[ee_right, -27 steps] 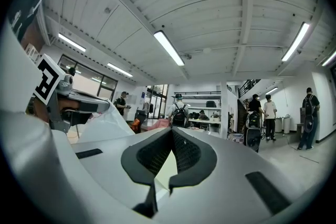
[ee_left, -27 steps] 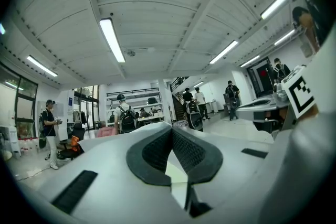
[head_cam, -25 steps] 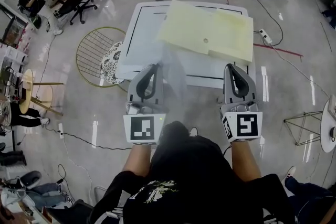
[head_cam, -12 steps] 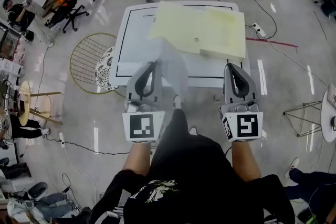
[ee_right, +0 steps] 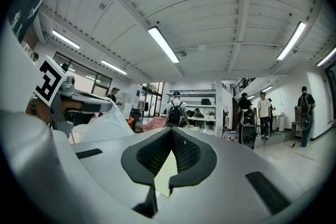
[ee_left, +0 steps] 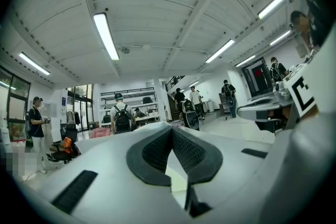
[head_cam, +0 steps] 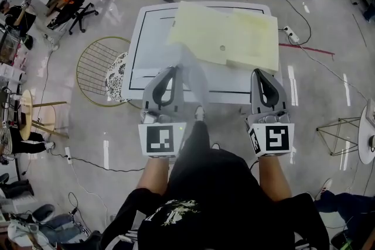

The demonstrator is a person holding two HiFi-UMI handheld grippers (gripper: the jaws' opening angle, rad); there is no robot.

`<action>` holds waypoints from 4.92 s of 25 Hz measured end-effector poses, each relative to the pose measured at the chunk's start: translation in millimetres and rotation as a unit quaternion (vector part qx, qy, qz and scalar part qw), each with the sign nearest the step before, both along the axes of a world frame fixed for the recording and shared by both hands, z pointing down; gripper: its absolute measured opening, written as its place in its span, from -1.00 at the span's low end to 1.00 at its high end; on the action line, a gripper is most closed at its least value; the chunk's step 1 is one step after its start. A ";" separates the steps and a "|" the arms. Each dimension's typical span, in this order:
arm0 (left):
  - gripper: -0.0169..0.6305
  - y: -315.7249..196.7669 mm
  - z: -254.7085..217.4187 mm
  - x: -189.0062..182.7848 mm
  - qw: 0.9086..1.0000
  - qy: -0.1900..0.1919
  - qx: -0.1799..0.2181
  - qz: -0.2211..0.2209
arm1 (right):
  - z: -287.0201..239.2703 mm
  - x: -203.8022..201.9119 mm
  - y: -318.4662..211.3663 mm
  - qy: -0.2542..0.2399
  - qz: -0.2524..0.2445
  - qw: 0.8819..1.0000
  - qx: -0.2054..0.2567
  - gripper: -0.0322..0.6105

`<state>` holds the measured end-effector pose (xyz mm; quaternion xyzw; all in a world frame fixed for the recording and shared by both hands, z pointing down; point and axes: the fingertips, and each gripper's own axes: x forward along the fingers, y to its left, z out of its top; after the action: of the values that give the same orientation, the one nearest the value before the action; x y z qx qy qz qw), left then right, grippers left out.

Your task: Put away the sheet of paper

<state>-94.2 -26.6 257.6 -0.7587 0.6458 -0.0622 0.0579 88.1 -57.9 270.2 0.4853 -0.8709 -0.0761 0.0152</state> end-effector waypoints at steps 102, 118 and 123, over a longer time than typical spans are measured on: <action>-0.95 -287.2 244.9 -5.5 0.882 -0.109 -0.423 0.175 | 153.0 17.0 -236.8 0.004 0.076 0.978 -0.193 -0.90; -0.95 -286.2 260.1 29.5 0.872 -0.050 -0.446 0.194 | 170.0 46.6 -236.2 -0.005 0.101 0.972 -0.213 -0.90; -0.95 -284.8 263.7 39.2 0.871 -0.025 -0.452 0.190 | 172.2 48.8 -235.3 -0.009 0.098 0.972 -0.215 -0.90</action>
<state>-55.0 -311.4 521.2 -0.8086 0.3887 -0.3536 -0.2645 136.9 -293.1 442.4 0.5541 -0.8153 0.1190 0.1187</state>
